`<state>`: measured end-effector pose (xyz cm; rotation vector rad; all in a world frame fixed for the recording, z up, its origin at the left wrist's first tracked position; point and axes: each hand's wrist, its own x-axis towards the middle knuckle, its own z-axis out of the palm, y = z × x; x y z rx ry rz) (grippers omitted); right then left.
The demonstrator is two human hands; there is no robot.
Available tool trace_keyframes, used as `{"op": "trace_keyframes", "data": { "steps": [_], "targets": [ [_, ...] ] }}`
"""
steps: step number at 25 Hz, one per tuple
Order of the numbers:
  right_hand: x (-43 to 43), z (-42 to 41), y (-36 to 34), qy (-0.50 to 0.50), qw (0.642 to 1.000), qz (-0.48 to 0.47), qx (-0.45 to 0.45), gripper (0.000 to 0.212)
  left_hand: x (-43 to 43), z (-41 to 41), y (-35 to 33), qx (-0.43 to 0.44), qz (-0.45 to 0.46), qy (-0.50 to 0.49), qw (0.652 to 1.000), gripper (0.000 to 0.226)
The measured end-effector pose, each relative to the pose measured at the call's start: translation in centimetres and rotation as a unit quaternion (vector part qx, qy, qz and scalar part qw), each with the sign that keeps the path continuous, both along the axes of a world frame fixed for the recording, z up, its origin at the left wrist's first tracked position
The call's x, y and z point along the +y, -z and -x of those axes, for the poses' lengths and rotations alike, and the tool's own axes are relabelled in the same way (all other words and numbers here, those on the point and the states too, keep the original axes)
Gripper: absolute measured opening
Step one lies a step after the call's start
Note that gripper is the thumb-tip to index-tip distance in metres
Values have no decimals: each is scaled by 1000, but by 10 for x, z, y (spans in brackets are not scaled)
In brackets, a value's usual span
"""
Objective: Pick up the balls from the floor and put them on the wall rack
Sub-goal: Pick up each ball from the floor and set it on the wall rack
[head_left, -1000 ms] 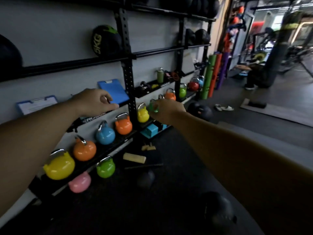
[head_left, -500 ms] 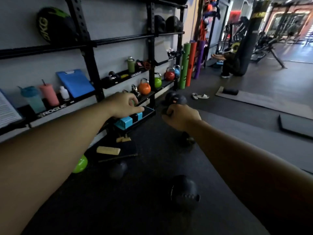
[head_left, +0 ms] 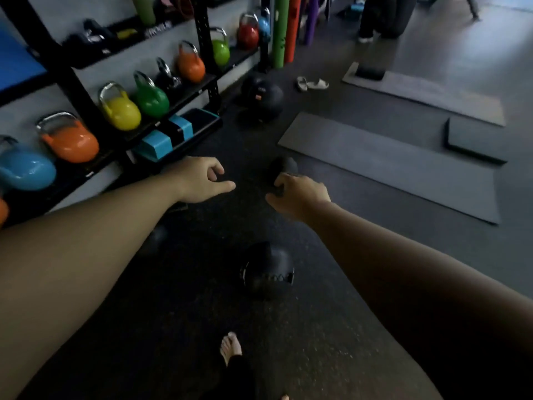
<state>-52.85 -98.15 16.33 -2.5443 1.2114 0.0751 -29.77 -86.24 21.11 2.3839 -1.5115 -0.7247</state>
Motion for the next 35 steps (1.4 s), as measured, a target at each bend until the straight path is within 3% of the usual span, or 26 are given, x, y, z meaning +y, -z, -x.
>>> {"op": "trace_keyframes", "data": {
  "steps": [3,9,15,22,26,29,31,33,35],
  "targets": [
    [-30,-3,58,24,999,-35,31,54,-44,-11,66,26,-38,11,999,58],
    [-87,1,182,55,993,-59,86,80,-98,-43,206,54,-114,-17,992,69],
    [-130,-21,398,11,979,-148,139,97,-118,-51,436,143,-184,-137,963,74],
    [-162,-75,624,-21,976,-165,142,122,-155,-29,675,212,-186,-237,930,122],
    [-169,-73,689,50,964,-231,120,135,-149,-16,759,292,-188,-363,865,125],
    [-166,-63,708,110,957,-258,76,133,-132,-3,786,413,-176,-474,758,150],
    [-162,-62,710,112,959,-252,63,131,-126,3,792,463,-141,-519,704,154],
    [-158,-62,705,114,961,-248,47,130,-124,6,788,475,-122,-540,684,150],
    [-154,-62,695,109,964,-243,13,127,-122,5,775,463,-105,-545,691,152]
  ]
}}
